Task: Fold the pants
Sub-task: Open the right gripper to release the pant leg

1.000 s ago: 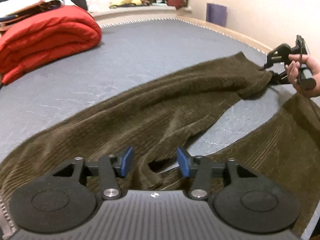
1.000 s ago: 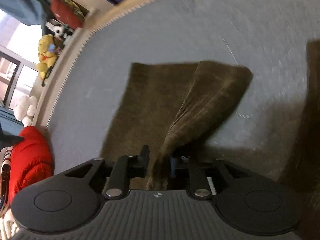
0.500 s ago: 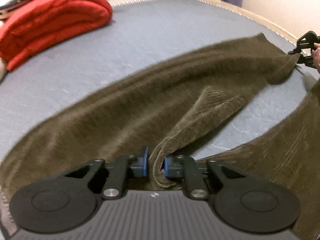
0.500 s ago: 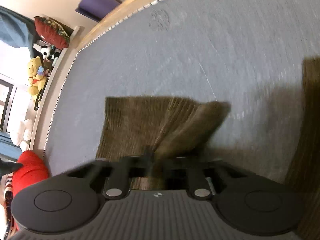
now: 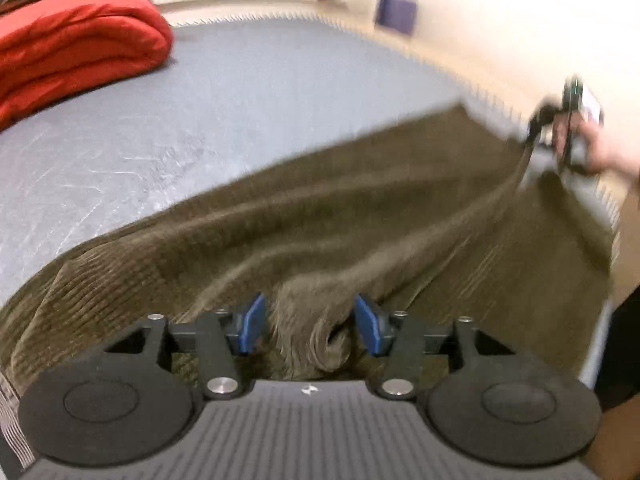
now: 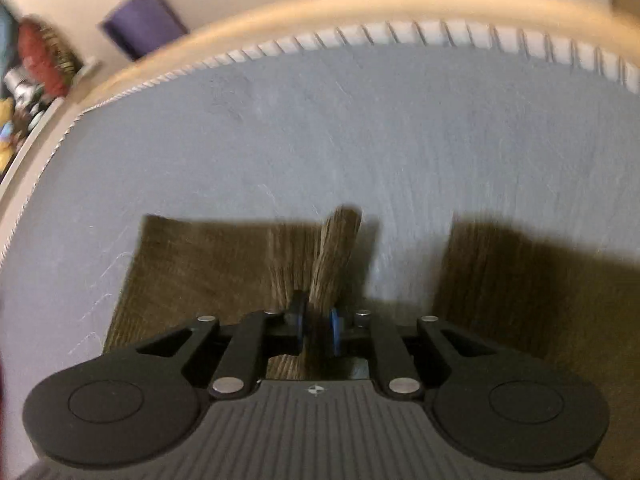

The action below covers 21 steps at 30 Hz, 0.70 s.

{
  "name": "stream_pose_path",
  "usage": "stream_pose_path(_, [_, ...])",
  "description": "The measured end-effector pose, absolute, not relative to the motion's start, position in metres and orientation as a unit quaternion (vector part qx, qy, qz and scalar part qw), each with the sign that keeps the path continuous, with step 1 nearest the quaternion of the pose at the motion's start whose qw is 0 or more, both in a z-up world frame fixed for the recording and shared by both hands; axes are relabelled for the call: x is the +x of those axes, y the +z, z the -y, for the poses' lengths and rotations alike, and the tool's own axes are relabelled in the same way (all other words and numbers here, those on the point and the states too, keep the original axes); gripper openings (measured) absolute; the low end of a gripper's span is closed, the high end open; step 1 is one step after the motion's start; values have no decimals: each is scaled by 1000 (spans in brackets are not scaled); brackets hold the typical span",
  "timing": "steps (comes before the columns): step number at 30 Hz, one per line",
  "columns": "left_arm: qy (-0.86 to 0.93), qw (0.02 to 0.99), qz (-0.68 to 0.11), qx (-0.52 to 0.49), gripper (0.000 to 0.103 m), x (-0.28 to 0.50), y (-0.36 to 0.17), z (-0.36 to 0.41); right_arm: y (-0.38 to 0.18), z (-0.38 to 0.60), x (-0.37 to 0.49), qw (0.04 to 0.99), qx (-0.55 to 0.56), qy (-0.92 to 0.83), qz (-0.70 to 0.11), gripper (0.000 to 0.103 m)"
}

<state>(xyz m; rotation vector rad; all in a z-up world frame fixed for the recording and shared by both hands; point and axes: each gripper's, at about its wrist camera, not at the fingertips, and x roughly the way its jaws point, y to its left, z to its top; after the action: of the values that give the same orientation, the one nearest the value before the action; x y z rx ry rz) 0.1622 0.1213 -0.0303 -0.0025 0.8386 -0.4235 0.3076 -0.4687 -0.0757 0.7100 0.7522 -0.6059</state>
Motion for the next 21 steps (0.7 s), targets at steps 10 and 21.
stream_pose_path(10, [-69,857,-510,24,27,157,-79,-171,26,391,260,927,227,-171,-243,16])
stream_pose_path(21, [-18,899,-436,45,30,58,33,-206,77,261,120,955,123,96,-252,33])
